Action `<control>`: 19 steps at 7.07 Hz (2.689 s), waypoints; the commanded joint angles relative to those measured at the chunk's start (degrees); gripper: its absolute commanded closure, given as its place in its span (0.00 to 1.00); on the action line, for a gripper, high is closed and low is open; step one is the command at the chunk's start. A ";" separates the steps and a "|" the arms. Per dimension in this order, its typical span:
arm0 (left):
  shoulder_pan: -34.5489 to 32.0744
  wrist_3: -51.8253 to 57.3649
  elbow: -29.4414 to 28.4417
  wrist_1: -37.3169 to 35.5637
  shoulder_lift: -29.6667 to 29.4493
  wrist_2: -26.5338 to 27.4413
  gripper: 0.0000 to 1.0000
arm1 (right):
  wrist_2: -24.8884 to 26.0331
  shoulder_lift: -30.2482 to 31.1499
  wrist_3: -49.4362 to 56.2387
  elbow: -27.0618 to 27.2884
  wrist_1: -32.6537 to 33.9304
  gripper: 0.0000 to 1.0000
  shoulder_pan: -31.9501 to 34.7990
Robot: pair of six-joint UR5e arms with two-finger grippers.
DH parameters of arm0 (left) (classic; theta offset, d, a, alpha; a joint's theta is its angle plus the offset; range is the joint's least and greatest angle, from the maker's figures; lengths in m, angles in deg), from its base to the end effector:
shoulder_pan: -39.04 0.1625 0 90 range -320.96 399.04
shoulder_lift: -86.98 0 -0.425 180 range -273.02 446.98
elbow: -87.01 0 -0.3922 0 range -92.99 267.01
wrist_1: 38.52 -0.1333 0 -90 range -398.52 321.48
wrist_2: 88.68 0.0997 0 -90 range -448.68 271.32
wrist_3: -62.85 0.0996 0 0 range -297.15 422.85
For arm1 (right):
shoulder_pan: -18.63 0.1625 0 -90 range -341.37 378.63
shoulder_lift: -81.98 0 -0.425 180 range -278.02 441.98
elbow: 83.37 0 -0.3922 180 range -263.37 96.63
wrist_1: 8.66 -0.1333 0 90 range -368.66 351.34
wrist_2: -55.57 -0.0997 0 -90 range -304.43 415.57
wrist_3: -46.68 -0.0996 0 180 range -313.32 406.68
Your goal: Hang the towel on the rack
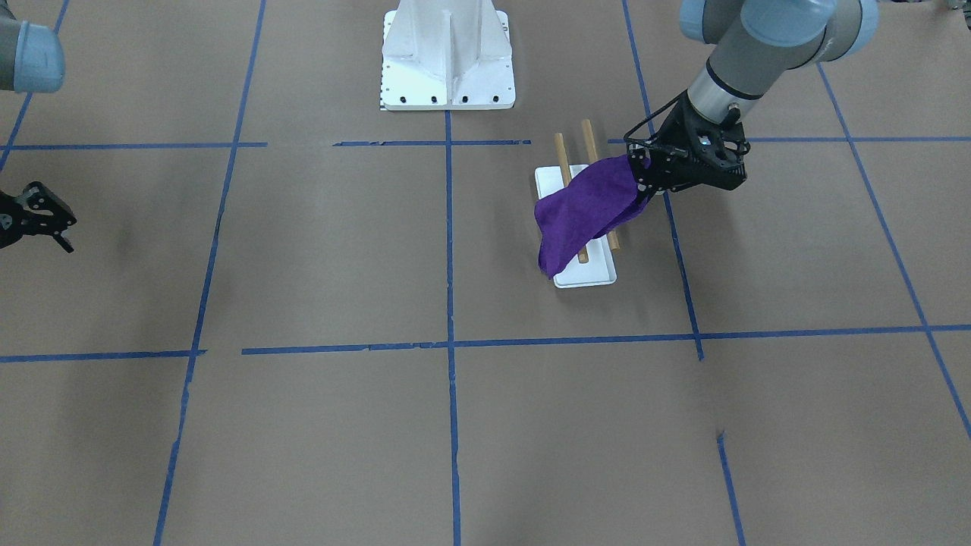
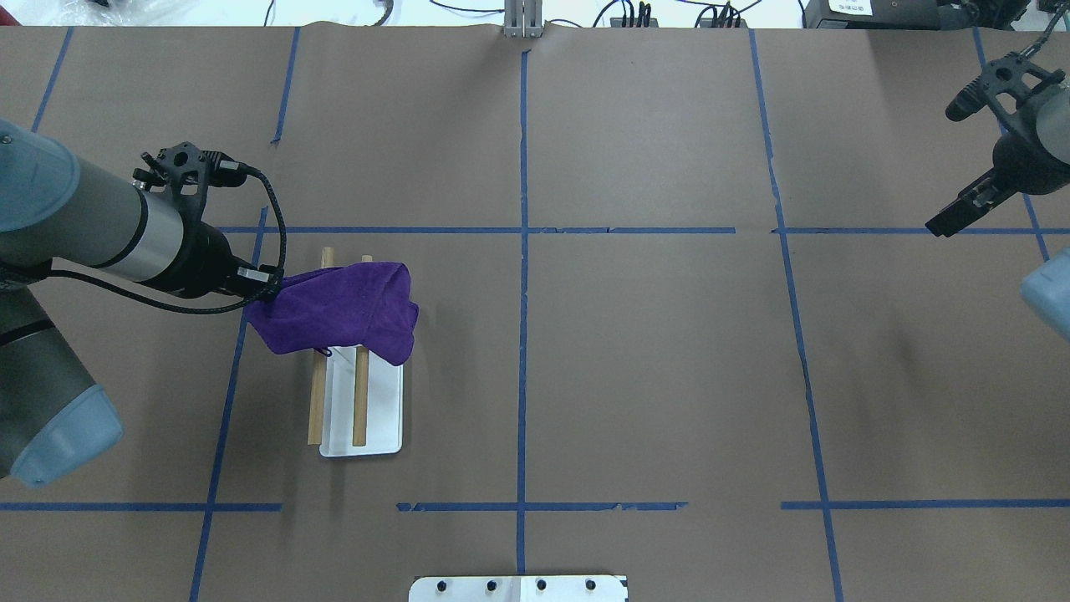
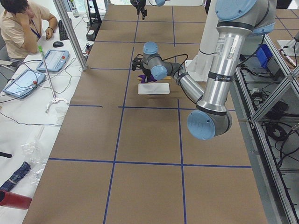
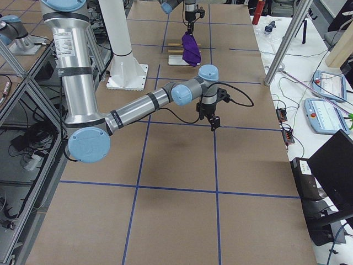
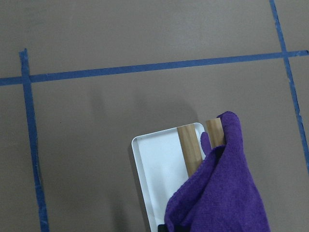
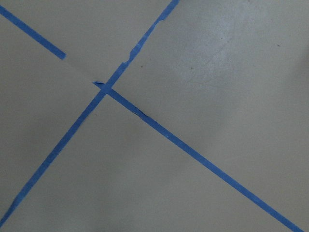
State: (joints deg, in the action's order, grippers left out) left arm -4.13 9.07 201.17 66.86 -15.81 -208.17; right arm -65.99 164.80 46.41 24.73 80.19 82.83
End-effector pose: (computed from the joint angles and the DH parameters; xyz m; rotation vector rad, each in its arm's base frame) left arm 0.3340 -0.4289 0.3153 0.2018 0.9903 0.1241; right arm -0.1597 -0.5168 0.4483 0.3200 -0.6365 -0.5539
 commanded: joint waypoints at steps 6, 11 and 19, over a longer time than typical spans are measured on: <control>-1.91 5.97 -2.46 0.35 0.04 0.04 0.00 | -1.99 2.08 0.36 -0.17 -0.35 0.00 1.89; -19.97 27.64 -4.29 -1.40 8.63 -7.38 0.00 | -3.57 11.04 2.37 -12.10 -0.79 0.00 18.37; -46.21 59.85 -15.56 -12.92 18.77 -12.79 0.00 | -10.36 15.18 2.12 -12.30 -0.61 0.00 26.68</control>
State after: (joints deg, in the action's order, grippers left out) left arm -49.38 68.67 185.27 54.10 2.00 -220.98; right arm -76.14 180.16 48.56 12.42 79.63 109.48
